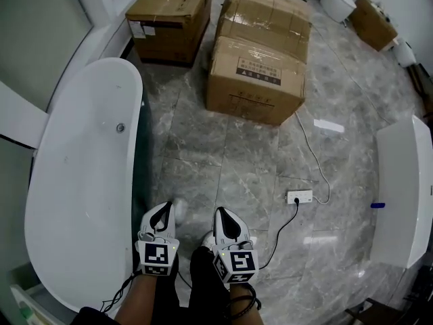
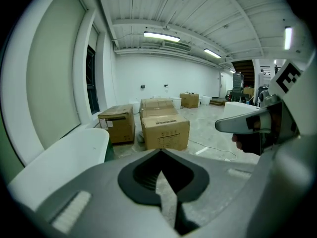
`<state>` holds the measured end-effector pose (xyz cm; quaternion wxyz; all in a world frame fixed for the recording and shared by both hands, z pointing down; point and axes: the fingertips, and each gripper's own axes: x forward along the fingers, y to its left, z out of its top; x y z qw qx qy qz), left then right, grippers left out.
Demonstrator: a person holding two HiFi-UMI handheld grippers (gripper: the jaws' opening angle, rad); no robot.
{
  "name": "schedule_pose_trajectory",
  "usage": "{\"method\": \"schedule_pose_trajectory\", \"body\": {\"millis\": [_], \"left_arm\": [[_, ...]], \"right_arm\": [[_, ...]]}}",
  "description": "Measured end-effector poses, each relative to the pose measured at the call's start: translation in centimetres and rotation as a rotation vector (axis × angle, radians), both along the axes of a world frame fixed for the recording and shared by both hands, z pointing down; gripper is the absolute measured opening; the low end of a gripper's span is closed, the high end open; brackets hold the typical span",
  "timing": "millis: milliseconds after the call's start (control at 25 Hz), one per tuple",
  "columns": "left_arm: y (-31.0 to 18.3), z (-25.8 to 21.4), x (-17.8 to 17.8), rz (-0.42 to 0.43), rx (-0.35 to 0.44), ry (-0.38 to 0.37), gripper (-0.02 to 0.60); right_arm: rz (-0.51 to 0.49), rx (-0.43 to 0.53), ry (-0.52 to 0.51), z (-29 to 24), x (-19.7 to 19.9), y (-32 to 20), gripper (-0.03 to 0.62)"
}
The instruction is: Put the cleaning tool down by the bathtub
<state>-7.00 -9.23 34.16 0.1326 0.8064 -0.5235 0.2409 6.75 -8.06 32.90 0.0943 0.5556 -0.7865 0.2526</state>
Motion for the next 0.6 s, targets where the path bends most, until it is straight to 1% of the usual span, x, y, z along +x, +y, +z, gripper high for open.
{"method": "schedule_pose_trajectory", "body": {"millis": [120,240,280,400,600], "left_arm": [[0.2,-1.5,0.2,0.002,0.009,-0.006,0.000],[0.1,-3.1,0.1,-0.010,0.028,-0.036,0.000],[0.2,-3.5,0.1,-0.010,0.032,-0.036,0.000],[0.3,-4.4,0.6,-0.002,0.034,-0.007,0.000],[0.5,-6.3,0.7,-0.018,0.042,0.020,0.000]], "right_arm": [[0.001,0.016,-0.002,-1.8,0.3,-0.1,0.023],[-0.005,0.038,-0.003,-3.5,0.3,-0.2,0.023],[-0.009,0.045,-0.002,-4.1,0.3,-0.3,0.023],[-0.009,0.056,-0.001,-5.2,0.6,-0.3,0.023],[-0.006,0.057,-0.006,-6.6,1.1,0.2,0.023]]}}
